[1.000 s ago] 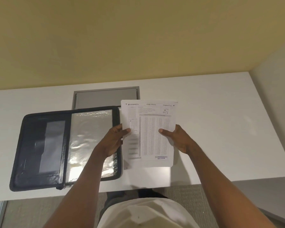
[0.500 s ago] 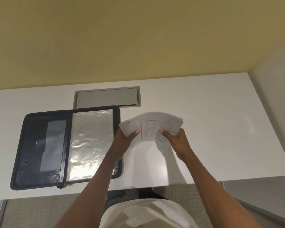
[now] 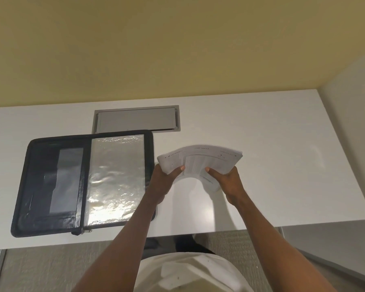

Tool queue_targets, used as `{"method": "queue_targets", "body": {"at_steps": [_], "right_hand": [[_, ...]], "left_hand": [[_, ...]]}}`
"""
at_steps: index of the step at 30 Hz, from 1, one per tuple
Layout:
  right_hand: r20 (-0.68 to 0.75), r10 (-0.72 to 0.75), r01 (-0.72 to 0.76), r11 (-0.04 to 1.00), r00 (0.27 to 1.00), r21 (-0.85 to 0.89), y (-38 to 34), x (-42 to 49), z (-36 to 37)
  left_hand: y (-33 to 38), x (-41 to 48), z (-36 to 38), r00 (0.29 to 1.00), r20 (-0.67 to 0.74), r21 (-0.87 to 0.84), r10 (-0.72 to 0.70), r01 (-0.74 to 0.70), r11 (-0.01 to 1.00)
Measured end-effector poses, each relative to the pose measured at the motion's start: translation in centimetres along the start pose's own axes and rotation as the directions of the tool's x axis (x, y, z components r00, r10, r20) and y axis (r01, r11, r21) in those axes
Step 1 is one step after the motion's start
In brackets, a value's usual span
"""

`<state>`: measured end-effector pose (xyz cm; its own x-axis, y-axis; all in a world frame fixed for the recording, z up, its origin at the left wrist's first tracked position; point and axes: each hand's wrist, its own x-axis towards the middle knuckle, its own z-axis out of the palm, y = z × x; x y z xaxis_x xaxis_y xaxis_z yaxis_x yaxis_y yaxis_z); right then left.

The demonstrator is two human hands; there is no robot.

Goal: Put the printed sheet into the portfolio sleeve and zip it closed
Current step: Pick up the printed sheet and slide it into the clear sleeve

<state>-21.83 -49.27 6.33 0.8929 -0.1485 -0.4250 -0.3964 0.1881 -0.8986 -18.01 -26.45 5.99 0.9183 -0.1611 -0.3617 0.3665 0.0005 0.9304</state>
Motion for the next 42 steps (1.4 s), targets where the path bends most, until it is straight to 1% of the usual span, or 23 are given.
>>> {"method": "queue_targets", "body": {"at_steps": [8, 13, 17, 20, 23, 25, 27, 30, 34, 39, 42], "right_hand": [[-0.016, 0.019, -0.019, 1.000, 1.000, 0.001, 0.4, -0.1, -0.2], [-0.016, 0.027, -0.027, 0.999, 1.000, -0.025, 0.9, -0.5, -0.1], [0.021, 0.034, -0.031, 0.992, 0.999, -0.119, -0.1, -0.3, -0.4], [0.118, 0.019, -0.001, 0.989, 0.993, -0.149, -1.3, 0.2, -0.7], [0.222, 0.029, 0.009, 0.986, 0.975, -0.169, -1.8, 0.7, -0.2], [0.253, 0.054, -0.009, 0.984, 0.966, -0.176, -1.9, 1.1, 0.6], [0.244, 0.077, -0.034, 0.984, 0.967, -0.174, -1.8, 1.4, 1.7], [0.201, 0.099, -0.068, 0.985, 0.975, -0.158, -1.6, 1.7, 3.5], [0.190, 0.118, -0.089, 0.984, 0.975, -0.152, -1.3, 2.2, 6.2], [0.208, 0.124, -0.113, 0.992, 0.970, -0.064, -1.2, 3.3, 10.0], [0.190, 0.132, -0.131, 0.991, 0.973, -0.020, -1.1, 4.2, 11.9]], "left_hand": [[-0.8, -0.6, 0.2, 1.000, -0.003, 0.000, 0.005, -0.005, 1.000], [-1.7, -0.4, 0.6, 0.999, 0.031, 0.020, -0.014, 0.013, 1.000], [-1.7, 0.5, -0.1, 0.992, 0.011, 0.039, -0.128, 0.127, 0.991], [-1.3, 0.8, -1.9, 0.982, 0.111, 0.058, -0.155, 0.149, 0.987], [-0.7, 0.5, -3.8, 0.952, 0.241, -0.021, -0.189, 0.200, 0.980], [-0.6, 0.3, -5.2, 0.917, 0.325, -0.073, -0.230, 0.267, 0.961], [-0.9, 0.4, -6.8, 0.899, 0.350, -0.133, -0.265, 0.328, 0.935], [-1.0, 0.9, -9.3, 0.911, 0.276, -0.186, -0.306, 0.363, 0.913], [-0.2, 1.3, -12.4, 0.924, 0.211, -0.189, -0.320, 0.359, 0.914], [0.6, 2.8, -17.2, 0.939, 0.109, -0.183, -0.325, 0.340, 0.922], [1.0, 4.1, -20.2, 0.950, 0.035, -0.180, -0.311, 0.312, 0.933]]}}
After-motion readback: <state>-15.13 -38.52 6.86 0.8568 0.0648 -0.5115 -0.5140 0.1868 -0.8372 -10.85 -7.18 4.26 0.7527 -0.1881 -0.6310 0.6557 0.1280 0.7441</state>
